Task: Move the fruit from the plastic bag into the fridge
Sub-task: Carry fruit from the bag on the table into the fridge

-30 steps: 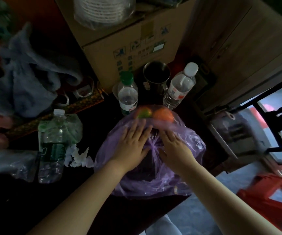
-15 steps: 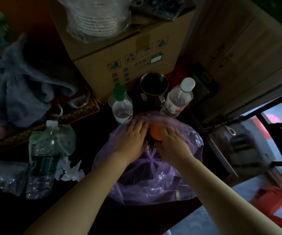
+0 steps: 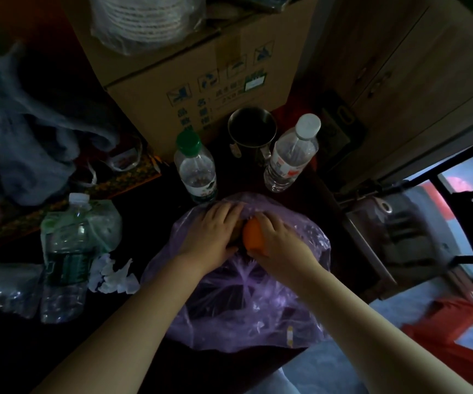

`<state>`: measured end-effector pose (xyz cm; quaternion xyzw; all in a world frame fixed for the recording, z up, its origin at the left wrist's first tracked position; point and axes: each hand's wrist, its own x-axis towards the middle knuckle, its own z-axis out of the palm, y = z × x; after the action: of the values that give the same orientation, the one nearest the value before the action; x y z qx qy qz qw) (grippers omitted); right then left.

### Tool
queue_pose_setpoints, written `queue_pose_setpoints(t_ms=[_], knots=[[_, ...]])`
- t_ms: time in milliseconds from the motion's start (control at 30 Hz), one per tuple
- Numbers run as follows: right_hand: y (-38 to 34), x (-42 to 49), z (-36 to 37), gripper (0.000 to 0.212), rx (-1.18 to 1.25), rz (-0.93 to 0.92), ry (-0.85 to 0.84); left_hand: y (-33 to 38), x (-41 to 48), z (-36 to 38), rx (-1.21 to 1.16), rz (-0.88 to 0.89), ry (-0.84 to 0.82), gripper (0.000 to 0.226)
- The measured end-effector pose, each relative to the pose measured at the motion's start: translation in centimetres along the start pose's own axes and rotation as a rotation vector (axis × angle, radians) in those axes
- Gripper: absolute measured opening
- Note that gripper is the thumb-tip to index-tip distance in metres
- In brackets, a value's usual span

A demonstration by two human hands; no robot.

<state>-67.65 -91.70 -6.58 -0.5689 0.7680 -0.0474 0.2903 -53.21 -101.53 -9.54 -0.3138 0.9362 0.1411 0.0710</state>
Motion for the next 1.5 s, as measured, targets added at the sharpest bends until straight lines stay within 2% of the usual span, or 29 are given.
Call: queue_pose_setpoints(t_ms=[100, 267, 367, 533, 733, 900, 1133, 1333, 1500], knots=[[-0.2, -1.2, 0.1, 0.078, 0.023, -0.012, -0.018, 0.5, -1.3, -0.8, -0.013, 0.015, 0.025, 0.077], [-0.7, -3.0, 0.6, 0.076, 0.036, -0.018, -0.051, 1.4, -3.9, -0.9, -0.047, 0.09, 0.201, 0.058], [-1.0, -4.2, 0.6, 0.075, 0.016, -0.016, -0.044, 1.4, -4.7, -0.4, -0.107, 0.125, 0.25, 0.046], [-1.0, -5.3, 1.2, 0.078, -0.006, -0.03, -0.061, 0.0, -3.4, 0.2, -0.077, 0.115, 0.246, 0.049], [-1.0, -5.6, 2.3, 0.076, -0.002, -0.003, -0.05, -1.0, -1.5, -0.5, -0.057, 0.033, 0.096, 0.064], [-1.2, -5.3, 2.7, 0.076, -0.011, 0.027, -0.034, -1.2, -1.0, -0.8, -0.038, -0.009, 0.068, 0.072], [-1.3, -5.2, 3.7, 0.076, 0.0, 0.066, -0.023, -1.4, -1.1, -0.2, -0.069, 0.016, 0.077, 0.064], [-1.9, -5.0, 4.2, 0.079, 0.038, 0.086, 0.007, -1.7, -2.4, 0.1, -0.151, 0.02, 0.013, 0.074], [-2.7, -5.3, 3.9, 0.08, 0.036, 0.069, 0.092, -2.2, -4.1, -1.1, -0.088, 0.131, 0.108, 0.073]])
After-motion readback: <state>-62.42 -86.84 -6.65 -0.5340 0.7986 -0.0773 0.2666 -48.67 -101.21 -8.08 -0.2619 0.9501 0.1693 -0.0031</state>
